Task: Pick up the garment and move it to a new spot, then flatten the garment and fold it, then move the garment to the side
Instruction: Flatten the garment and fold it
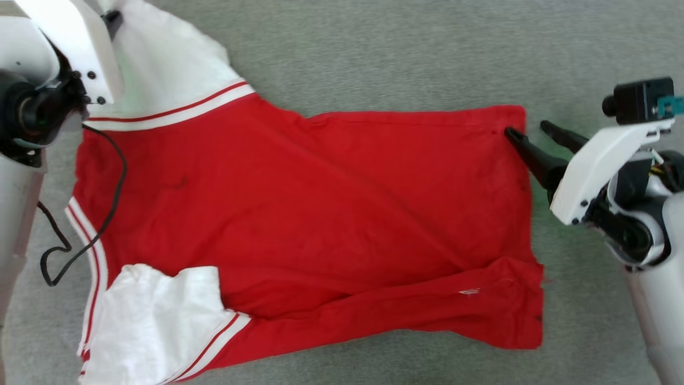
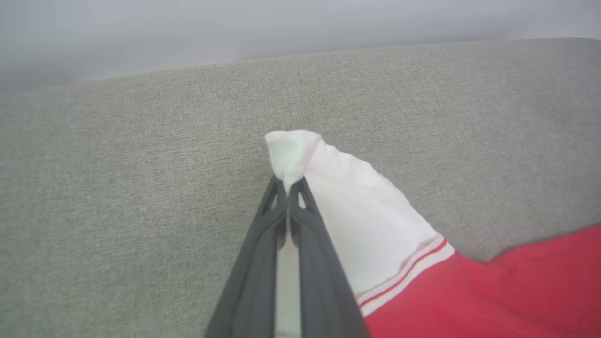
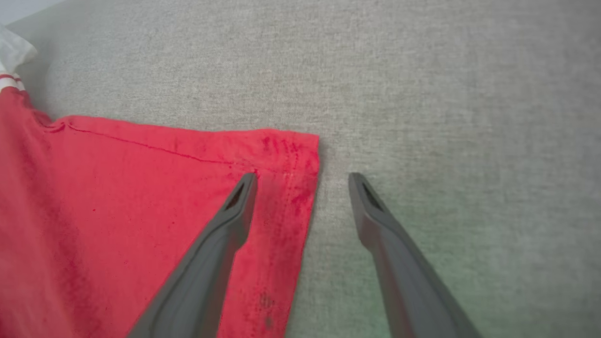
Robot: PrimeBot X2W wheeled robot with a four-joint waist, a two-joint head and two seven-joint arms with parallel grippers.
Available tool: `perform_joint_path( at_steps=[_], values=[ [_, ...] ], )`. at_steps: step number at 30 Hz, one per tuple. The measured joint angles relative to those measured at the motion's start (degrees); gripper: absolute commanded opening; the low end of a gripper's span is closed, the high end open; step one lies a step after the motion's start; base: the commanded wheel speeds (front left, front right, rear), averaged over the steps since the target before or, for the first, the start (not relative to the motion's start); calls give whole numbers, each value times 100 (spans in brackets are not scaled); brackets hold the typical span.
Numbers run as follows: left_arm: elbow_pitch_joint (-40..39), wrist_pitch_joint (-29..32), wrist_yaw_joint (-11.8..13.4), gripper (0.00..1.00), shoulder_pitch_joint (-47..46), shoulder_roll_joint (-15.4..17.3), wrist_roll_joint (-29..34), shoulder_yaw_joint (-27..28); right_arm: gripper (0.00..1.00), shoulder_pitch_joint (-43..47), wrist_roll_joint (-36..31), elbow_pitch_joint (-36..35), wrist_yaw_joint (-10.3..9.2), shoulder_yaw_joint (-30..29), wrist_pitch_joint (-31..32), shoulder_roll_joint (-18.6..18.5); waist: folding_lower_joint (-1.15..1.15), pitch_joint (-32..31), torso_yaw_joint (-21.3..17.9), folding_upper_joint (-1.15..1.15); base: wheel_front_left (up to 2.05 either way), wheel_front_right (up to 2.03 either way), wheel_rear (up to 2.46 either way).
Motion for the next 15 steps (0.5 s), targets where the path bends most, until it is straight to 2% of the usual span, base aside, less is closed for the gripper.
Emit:
perform_joint_path(
  at_steps=[6, 7, 8, 9, 12, 15],
  values=[
    [-203, -215, -67, 0, 18, -115, -13, -24, 100, -586, -1, 634, 0, 191, 631, -180, 0, 127, 322, 0, 0, 0, 0],
    [-218, -225, -82, 0, 43, -121, -24, -24, 54, -653, -1, 723, 0, 204, 802, -188, 0, 138, 364, 0, 0, 0, 0],
    [-232, -263, -93, 0, 80, -121, -27, -27, 23, -709, -1, 764, 0, 221, 949, -212, -1, 144, 398, 0, 0, 0, 0],
    [-234, -272, -97, 0, 104, -122, -32, -27, 0, -755, 9, 803, 0, 223, 1077, -224, -1, 147, 427, 0, 0, 0, 0],
    [-246, -342, -132, 0, 159, -124, -66, -22, 0, -883, 9, 932, 0, 236, 1449, -255, -1, 127, 482, 0, 0, 0, 0],
    [-235, -434, -147, 0, 240, -137, -96, -5, 0, -911, -27, 937, -1, 263, 1515, -257, -1, 75, 514, 0, 0, 0, 0]
  ],
)
